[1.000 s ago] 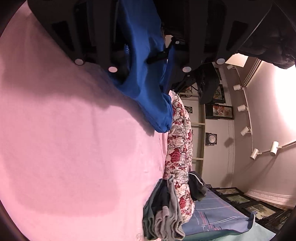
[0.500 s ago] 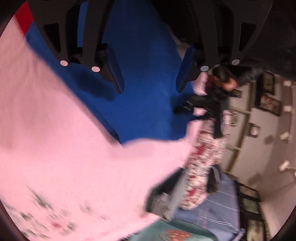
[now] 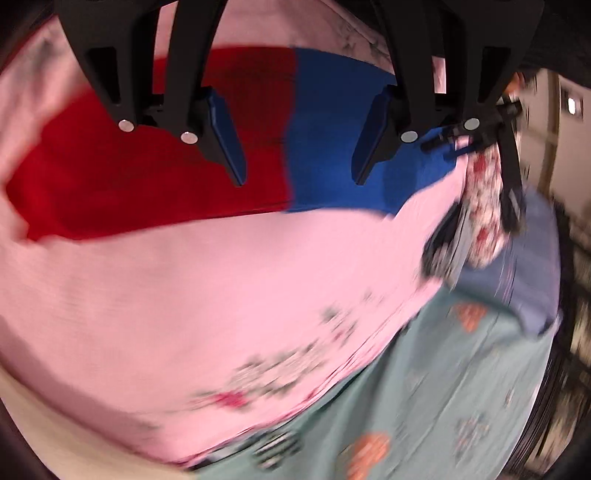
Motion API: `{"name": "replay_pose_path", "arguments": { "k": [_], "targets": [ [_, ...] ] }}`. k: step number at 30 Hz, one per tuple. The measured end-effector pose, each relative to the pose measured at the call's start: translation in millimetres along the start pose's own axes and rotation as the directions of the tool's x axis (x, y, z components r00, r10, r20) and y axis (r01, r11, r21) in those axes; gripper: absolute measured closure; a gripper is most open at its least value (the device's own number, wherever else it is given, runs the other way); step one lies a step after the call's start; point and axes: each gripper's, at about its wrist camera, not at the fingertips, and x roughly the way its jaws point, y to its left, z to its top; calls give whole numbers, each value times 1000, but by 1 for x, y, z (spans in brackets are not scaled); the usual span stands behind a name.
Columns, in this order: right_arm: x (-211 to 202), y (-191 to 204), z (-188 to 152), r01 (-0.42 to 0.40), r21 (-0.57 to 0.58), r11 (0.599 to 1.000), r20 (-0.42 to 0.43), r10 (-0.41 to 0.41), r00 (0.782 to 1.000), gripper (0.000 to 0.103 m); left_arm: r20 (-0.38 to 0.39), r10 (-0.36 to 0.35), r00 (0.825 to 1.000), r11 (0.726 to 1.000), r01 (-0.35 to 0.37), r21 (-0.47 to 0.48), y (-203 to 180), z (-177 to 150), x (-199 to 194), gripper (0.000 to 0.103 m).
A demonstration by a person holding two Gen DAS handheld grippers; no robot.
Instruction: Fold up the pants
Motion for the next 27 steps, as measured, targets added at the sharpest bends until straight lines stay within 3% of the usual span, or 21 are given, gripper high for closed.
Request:
{"name": "replay_pose_path", "arguments": {
  "k": [4,8,13,16,22,25,27],
  "targets": [
    [-53,-60,-12,136,158,978,138,-159,978,42,-1,-18,1000,990,18,142,-59,-5,1,2],
    [-55,-101,-21,232,263,937,118,-269,956,42,1,-34,999,978,33,207,-98,-5,-4,2],
    [-34,-115,-16,278,220,935,94,-304,948,42,-21,-20,1000,975,24,221,-111,-6,-6,2],
    [-23,-124,-11,229,229,946,92,-256,962,42,-32,-1,999,976,8,217,-116,-9,-8,2],
    [-10,-106,-8,274,151,950,89,-289,953,44,-42,36,998,979,-27,204,-113,-15,-11,2],
    [-10,-101,-8,245,116,962,92,-257,962,61,-50,50,997,982,-40,185,-108,-18,-11,2],
    [-6,-97,-7,264,91,960,92,-272,958,61,-54,56,997,983,-46,175,-106,-19,-11,2]
  ]
}}
